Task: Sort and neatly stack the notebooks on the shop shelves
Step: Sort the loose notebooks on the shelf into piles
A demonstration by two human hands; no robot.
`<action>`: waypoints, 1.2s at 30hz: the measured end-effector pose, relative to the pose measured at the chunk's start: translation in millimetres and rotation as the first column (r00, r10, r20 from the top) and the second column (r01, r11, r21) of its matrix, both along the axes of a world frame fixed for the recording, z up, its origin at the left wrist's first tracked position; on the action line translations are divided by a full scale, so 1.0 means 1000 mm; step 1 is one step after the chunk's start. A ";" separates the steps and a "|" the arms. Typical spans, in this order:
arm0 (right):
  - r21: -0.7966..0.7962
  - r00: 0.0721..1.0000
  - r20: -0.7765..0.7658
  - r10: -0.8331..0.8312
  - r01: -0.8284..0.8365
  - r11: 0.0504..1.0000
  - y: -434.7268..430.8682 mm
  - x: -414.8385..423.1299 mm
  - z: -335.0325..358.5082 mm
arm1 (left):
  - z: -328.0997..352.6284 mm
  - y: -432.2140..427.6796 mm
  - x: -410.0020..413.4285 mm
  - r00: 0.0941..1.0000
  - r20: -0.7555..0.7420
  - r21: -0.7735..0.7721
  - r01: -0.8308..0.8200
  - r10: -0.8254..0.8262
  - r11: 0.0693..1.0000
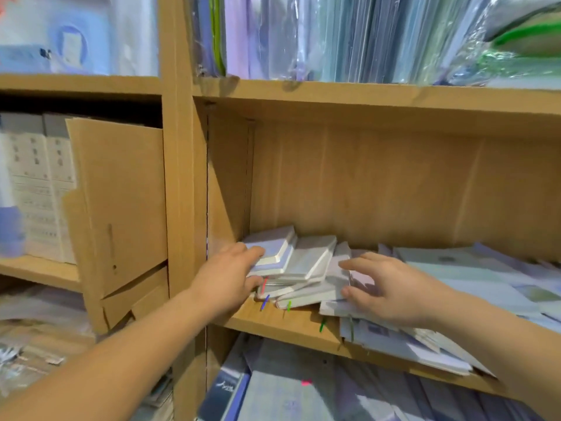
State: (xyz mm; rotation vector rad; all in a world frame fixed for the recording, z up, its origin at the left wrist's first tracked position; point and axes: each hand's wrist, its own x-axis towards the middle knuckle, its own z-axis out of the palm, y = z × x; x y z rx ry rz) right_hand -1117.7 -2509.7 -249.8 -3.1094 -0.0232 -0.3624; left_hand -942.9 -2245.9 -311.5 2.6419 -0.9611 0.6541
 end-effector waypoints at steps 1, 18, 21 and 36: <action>-0.003 1.000 -0.004 0.010 -0.010 1.000 -0.004 0.005 0.000 | 0.000 0.000 0.004 1.000 0.007 0.014 0.010 -0.010 1.000; 0.217 0.946 -0.005 0.323 -0.314 0.924 -0.030 0.027 0.061 | 0.033 -0.089 -0.080 0.918 0.175 -0.157 0.382 -0.355 0.911; 0.379 0.905 -0.281 0.320 -0.201 0.903 -0.032 0.022 0.049 | 0.023 -0.099 -0.077 0.772 -0.029 -0.177 0.621 -0.635 0.763; -0.173 0.969 -0.191 0.155 -0.189 0.967 -0.011 0.022 0.033 | -0.010 -0.056 -0.017 0.836 -0.527 -0.506 -0.164 -0.152 0.847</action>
